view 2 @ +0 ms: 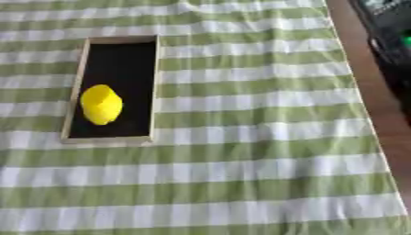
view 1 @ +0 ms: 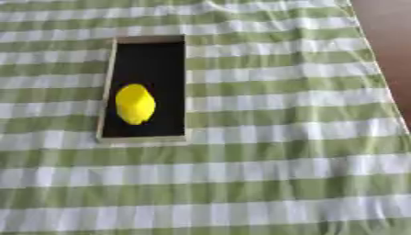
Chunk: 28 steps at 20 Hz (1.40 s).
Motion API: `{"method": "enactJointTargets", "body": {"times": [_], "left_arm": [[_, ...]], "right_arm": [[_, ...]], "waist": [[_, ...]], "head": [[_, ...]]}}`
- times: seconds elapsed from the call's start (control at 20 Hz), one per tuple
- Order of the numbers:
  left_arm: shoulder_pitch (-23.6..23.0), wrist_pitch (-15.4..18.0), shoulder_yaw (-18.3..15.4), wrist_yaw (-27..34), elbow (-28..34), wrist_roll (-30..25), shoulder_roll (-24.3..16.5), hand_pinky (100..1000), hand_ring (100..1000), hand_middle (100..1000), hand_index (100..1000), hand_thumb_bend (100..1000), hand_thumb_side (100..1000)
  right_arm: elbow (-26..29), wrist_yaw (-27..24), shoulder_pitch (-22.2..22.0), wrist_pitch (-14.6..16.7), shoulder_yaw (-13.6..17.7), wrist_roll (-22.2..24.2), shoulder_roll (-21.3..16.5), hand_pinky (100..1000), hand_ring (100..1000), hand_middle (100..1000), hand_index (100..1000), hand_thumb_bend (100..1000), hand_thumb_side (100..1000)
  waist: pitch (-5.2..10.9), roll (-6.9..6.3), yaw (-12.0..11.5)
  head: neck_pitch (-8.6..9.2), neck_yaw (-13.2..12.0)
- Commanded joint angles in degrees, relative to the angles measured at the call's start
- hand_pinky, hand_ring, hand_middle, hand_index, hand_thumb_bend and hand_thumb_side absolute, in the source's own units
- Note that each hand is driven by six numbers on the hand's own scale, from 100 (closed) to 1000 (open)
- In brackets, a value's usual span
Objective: Pick up objects on the table and place them in the box.
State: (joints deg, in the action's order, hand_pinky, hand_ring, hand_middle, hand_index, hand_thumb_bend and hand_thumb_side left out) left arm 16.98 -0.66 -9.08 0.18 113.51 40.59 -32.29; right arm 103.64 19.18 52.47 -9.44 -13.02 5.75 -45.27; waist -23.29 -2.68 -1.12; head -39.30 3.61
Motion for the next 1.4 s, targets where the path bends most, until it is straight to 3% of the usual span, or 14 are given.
{"method": "enactJointTargets", "body": {"times": [0.05,0.35,0.7,1.4], "left_arm": [[0.0,-0.1,-0.8,-0.5,1.1,0.1,-2.1,889,850,794,953,506,743],[0.0,0.0,-0.9,-0.8,1.1,0.1,-2.3,889,851,794,953,507,743],[0.0,0.0,-0.8,-1.3,1.1,-0.2,-2.5,890,852,795,953,507,743],[2.2,-0.2,0.4,-2.9,1.1,-1.5,-3.4,890,855,797,943,524,733]], "right_arm": [[3.5,-4.0,-2.0,-0.4,2.7,-3.6,-5.5,931,897,834,887,100,546],[8.5,-7.2,-9.3,0.2,6.6,-9.6,-10.9,917,880,819,879,100,481],[10.6,-11.2,-14.6,0.7,9.5,-14.4,-12.9,925,880,821,878,100,524],[10.3,-13.6,-15.8,0.4,10.8,-17.2,-12.7,920,875,816,873,100,546]], "waist": [[1.33,0.0,0.0],[1.42,-0.23,0.4],[1.5,-0.4,0.6],[1.86,-0.79,0.7]], "head": [[-0.35,-0.3],[-0.5,-0.7],[-0.57,-1.1],[-0.73,-2.2]]}}
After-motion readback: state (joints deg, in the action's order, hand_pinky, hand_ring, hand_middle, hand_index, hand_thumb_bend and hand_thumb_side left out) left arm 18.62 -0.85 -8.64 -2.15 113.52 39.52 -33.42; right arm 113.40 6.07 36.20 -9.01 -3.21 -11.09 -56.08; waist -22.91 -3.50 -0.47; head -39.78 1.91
